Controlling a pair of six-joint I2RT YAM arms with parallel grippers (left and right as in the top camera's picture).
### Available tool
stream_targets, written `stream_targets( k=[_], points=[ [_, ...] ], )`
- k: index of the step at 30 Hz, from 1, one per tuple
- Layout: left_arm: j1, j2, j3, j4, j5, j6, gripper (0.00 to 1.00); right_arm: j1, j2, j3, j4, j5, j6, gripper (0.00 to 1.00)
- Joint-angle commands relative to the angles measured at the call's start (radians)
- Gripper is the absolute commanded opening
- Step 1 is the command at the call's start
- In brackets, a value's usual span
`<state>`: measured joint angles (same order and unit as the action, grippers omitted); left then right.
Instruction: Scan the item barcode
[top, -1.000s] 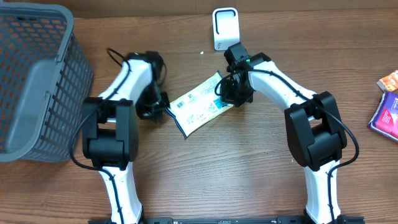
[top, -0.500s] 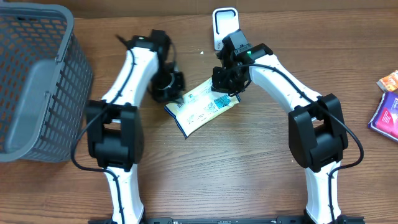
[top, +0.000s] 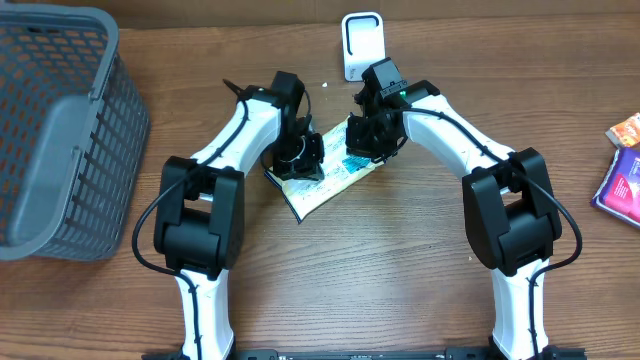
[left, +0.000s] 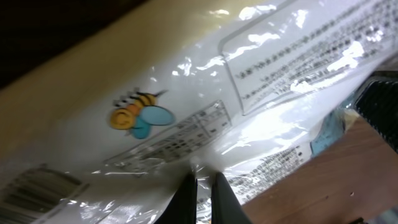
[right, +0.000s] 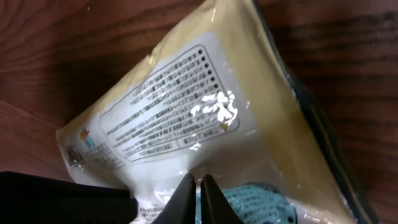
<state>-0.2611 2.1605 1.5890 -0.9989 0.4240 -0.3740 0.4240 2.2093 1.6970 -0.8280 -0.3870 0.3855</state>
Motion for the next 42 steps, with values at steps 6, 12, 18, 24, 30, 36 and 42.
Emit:
stream_targets(
  k=[6,12,18,24,30,36,42],
  points=[
    [0.085,0.01,-0.081,-0.074,-0.274,-0.057,0.04,-0.006,-0.04,-0.092,0.043,0.164,0.015,0.04],
    [0.14,0.01,-0.045,-0.122,-0.278,-0.029,0.04,-0.006,-0.04,-0.091,-0.011,0.196,0.015,0.04],
    [0.173,0.01,0.131,-0.251,-0.288,0.02,0.04,-0.006,-0.061,-0.059,-0.097,0.196,0.015,0.04],
    [0.166,0.01,0.256,-0.302,-0.293,-0.001,0.04,-0.006,-0.119,0.008,-0.209,0.196,0.011,0.08],
    [0.15,0.011,0.228,-0.291,-0.293,-0.024,0.39,-0.024,-0.149,0.018,-0.197,0.196,0.003,0.8],
    [0.14,0.011,0.176,-0.268,-0.294,-0.044,1.0,-0.124,-0.133,0.017,-0.192,0.151,-0.062,0.96],
    [0.146,0.011,0.098,-0.198,-0.275,-0.076,1.0,-0.19,-0.124,-0.034,-0.131,-0.164,-0.306,0.93]
  ],
)
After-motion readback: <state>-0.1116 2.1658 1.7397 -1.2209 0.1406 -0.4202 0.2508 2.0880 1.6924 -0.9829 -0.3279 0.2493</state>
